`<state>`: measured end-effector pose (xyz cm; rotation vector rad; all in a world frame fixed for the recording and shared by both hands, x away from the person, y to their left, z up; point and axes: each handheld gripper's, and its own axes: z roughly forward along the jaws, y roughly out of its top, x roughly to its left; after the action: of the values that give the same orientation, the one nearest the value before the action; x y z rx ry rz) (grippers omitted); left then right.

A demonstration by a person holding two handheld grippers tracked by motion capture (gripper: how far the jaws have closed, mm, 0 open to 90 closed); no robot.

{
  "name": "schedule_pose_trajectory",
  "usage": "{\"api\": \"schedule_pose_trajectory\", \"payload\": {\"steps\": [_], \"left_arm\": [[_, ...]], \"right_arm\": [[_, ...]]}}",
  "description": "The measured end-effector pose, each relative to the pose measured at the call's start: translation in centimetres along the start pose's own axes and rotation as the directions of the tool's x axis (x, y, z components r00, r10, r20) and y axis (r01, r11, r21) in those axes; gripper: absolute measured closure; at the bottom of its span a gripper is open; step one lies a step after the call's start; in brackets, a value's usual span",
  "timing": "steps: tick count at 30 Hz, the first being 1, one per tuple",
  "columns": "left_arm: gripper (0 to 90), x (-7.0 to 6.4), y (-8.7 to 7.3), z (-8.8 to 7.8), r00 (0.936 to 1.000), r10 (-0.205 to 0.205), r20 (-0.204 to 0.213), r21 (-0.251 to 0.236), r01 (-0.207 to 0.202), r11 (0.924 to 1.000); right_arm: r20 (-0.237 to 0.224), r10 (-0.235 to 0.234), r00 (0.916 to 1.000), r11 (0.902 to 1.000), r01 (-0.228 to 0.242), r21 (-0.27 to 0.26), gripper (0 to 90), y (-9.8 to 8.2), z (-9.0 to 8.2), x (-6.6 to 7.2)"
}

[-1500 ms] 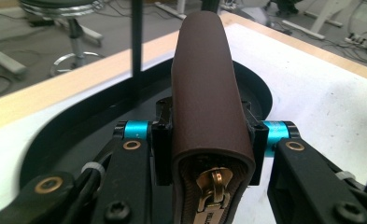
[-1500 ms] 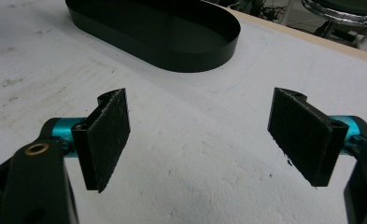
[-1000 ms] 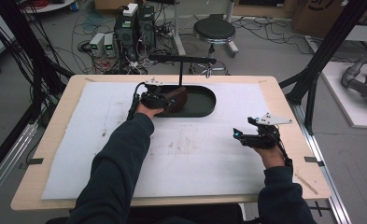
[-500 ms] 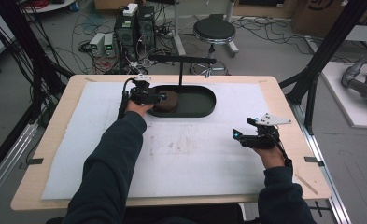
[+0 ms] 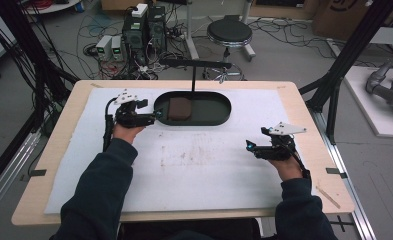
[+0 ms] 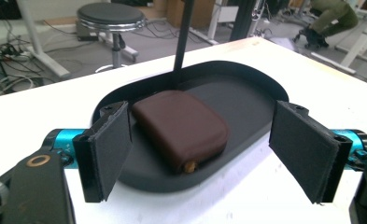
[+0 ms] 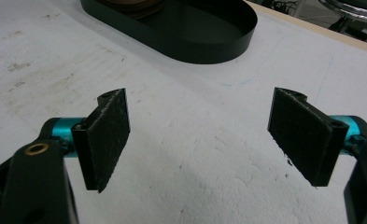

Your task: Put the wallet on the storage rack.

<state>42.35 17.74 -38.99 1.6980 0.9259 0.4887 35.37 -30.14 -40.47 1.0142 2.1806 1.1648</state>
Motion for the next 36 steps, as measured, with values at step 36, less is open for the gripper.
{"api": "schedule_pose_trajectory", "payload": {"steps": [36], "left_arm": [[21.0,-0.5,-5.3,-7.1,0.9978,0.016,-0.065,-0.054,-0.02,0.9984]], "right_arm": [[0.019,-0.007,0.9998,1.0,0.007,0.005,21.1,-0.2,-0.1,0.5]]}}
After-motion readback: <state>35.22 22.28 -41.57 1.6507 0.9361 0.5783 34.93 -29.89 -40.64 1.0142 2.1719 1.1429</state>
